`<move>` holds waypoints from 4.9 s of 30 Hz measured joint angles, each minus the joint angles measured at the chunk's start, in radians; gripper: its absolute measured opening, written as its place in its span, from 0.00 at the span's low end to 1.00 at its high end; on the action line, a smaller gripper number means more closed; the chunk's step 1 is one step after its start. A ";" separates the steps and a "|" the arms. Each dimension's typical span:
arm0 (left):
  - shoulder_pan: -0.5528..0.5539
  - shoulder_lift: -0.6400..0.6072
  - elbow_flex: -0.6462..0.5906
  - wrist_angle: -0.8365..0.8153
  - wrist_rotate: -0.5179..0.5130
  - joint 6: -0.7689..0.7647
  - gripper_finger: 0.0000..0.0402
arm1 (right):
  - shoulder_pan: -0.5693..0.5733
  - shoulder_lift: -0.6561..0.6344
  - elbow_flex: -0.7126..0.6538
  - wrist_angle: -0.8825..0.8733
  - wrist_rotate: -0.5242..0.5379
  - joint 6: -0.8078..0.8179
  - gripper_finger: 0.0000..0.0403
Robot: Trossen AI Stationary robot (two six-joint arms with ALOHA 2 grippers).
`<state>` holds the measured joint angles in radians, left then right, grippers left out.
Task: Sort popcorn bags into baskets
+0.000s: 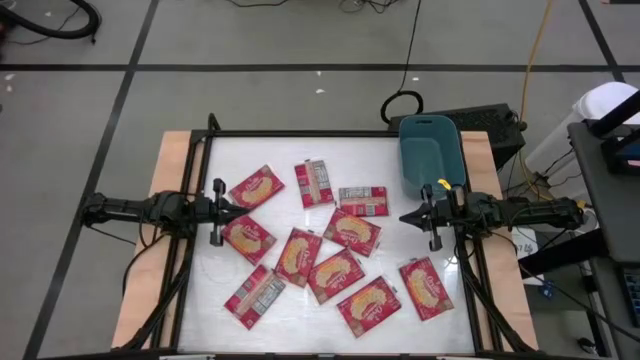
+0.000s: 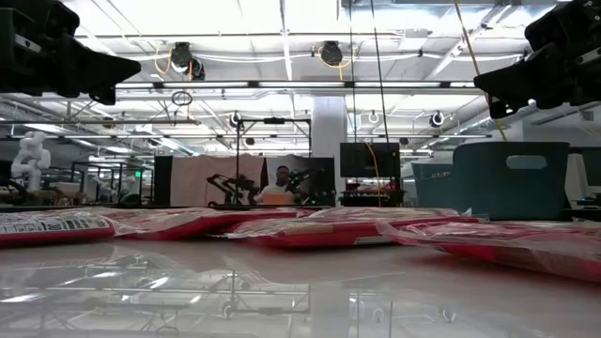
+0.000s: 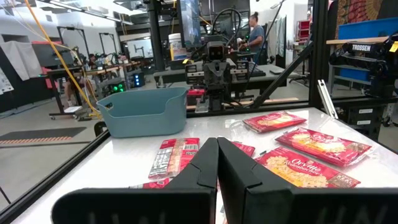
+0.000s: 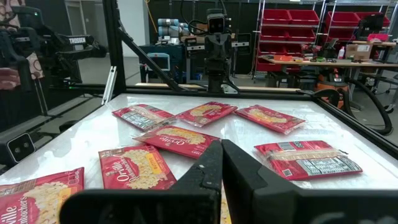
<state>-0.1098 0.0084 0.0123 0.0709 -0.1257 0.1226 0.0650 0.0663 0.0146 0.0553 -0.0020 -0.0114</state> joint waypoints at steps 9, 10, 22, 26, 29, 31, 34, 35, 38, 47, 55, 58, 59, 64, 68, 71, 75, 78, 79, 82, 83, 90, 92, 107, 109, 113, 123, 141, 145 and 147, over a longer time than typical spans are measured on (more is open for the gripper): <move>0.000 0.000 0.000 0.000 0.000 0.001 0.01 | 0.000 0.000 0.000 0.000 0.000 0.000 0.00; 0.000 0.000 0.000 0.000 -0.001 0.006 0.01 | 0.000 0.000 0.000 0.000 0.000 0.000 0.00; 0.000 0.000 0.000 0.000 -0.006 -0.025 0.01 | 0.000 0.000 0.000 0.000 0.000 0.000 0.00; 0.000 0.000 0.000 0.003 -0.006 -0.027 0.01 | 0.000 0.000 0.000 0.000 0.000 0.000 0.00; 0.000 0.000 0.000 0.003 -0.006 -0.038 0.01 | 0.000 0.000 0.000 0.000 0.000 0.000 0.00; 0.000 0.000 0.000 0.005 -0.006 -0.039 0.01 | 0.000 0.000 0.000 0.000 0.000 0.000 0.00; 0.000 0.000 0.000 0.024 -0.007 -0.039 0.01 | 0.000 0.000 0.000 0.000 0.000 0.000 0.00; 0.000 0.000 0.000 0.033 -0.007 -0.040 0.01 | 0.000 0.000 0.000 0.000 0.000 0.000 0.00; 0.000 0.001 0.000 0.105 -0.007 -0.066 0.01 | 0.000 0.000 0.000 0.001 0.002 0.000 0.00; 0.000 0.022 0.087 0.197 0.061 -0.153 0.01 | 0.000 0.000 0.000 0.055 0.004 0.007 0.00; 0.000 0.226 0.396 -0.036 0.064 -0.149 0.01 | 0.000 0.000 0.000 0.052 0.007 0.069 0.00; 0.000 0.330 0.540 -0.123 0.065 -0.132 0.01 | 0.000 0.000 0.000 0.050 0.030 0.096 0.00; 0.000 0.363 0.590 -0.157 0.065 -0.129 0.01 | 0.000 0.000 0.000 0.049 0.042 0.106 0.00; 0.000 0.516 0.825 -0.309 0.063 -0.130 0.01 | 0.000 0.000 0.000 0.044 0.108 0.116 0.00; -0.002 0.628 0.992 -0.438 0.062 -0.110 0.01 | 0.000 0.000 0.000 0.044 0.136 0.144 0.00; -0.002 0.716 1.108 -0.554 0.061 -0.087 0.01 | 0.000 0.000 0.000 0.038 0.134 0.188 0.00; -0.002 0.822 1.200 -0.712 0.019 -0.076 0.01 | 0.000 0.003 0.000 0.023 0.133 0.266 0.00; -0.002 0.883 1.199 -0.766 -0.080 -0.083 0.03 | 0.005 0.017 0.000 0.012 0.133 0.310 0.00; -0.002 0.904 1.190 -0.778 -0.109 -0.083 0.04 | 0.009 0.024 0.000 0.014 0.133 0.320 0.00; -0.002 0.968 1.146 -0.779 -0.183 -0.070 0.09 | 0.020 0.048 0.000 0.014 0.133 0.344 0.00; -0.002 0.992 1.130 -0.778 -0.198 -0.064 0.11 | 0.025 0.057 0.000 0.014 0.133 0.350 0.00; -0.002 1.168 1.015 -0.745 -0.120 -0.120 0.26 | 0.060 0.118 0.000 0.015 0.161 0.393 0.00; -0.002 1.220 0.980 -0.712 -0.061 -0.155 0.30 | 0.068 0.136 0.000 0.019 0.164 0.393 0.00; -0.136 1.557 0.868 -0.530 0.107 -0.320 0.41 | 0.112 0.237 0.000 0.100 0.198 0.411 0.00; -0.168 1.580 0.868 -0.529 0.056 -0.295 0.41 | 0.119 0.251 0.000 0.098 0.216 0.425 0.00; -0.242 1.620 0.868 -0.532 -0.058 -0.141 0.41 | 0.133 0.279 0.000 0.099 0.242 0.430 0.00; -0.387 1.685 0.869 -0.518 -0.294 0.330 0.41 | 0.148 0.319 0.000 0.114 0.243 0.453 0.00; -0.431 1.665 0.879 -0.577 -0.364 0.688 0.41 | 0.160 0.376 0.000 0.174 0.263 0.457 0.00; -0.423 1.680 0.859 -0.580 -0.356 0.762 0.41 | 0.160 0.383 0.000 0.182 0.266 0.457 0.00; -0.418 1.684 0.839 -0.542 -0.354 0.799 0.41 | 0.160 0.383 0.000 0.182 0.266 0.461 0.00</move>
<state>-0.5282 1.6922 0.8511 -0.4712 -0.4799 0.9213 0.2249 0.4496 0.0145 0.2373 0.2641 0.4497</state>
